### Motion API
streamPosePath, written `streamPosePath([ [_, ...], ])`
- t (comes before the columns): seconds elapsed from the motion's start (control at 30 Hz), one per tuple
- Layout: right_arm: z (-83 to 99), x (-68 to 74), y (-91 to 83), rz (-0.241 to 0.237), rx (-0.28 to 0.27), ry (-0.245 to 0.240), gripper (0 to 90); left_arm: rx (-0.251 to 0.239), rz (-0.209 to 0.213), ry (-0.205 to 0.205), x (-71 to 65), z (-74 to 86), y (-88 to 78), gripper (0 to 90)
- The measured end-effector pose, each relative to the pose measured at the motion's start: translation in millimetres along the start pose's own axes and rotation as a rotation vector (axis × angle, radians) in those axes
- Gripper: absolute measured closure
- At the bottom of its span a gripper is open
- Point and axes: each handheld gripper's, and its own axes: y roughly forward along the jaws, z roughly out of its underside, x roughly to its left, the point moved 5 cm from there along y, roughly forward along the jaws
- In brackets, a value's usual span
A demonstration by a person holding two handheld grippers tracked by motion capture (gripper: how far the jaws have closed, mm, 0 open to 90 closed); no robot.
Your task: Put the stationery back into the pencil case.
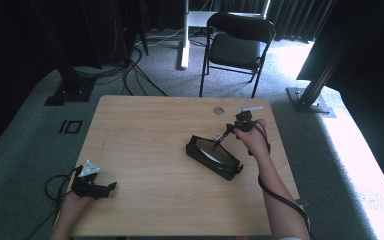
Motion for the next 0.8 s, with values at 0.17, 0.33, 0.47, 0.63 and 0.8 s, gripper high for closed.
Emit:
streamPosePath([
  [0.17, 5.3, -0.5, 24.2, 0.023, 0.053, 0.082, 54.3, 0.000, 0.000, -0.001, 0.0, 0.0, 0.0, 1.7],
  [0.33, 11.1, 3.4, 43.5, 0.038, 0.102, 0.124, 54.0, 0.000, 0.000, -0.001, -0.1, 0.0, 0.0, 1.6],
  [0.47, 14.4, 4.7, 54.1, 0.054, 0.134, 0.145, 54.6, 0.000, 0.000, 0.000, 0.0, 0.0, 0.0, 1.6],
  [0.63, 17.8, 1.5, 61.7, 0.074, 0.159, 0.158, 57.1, 0.000, 0.000, -0.001, 0.0, 0.0, 0.0, 1.6],
  [0.8, 19.6, -0.2, 64.5, 0.072, 0.173, 0.172, 59.2, 0.000, 0.000, 0.000, 0.0, 0.0, 0.0, 1.7],
])
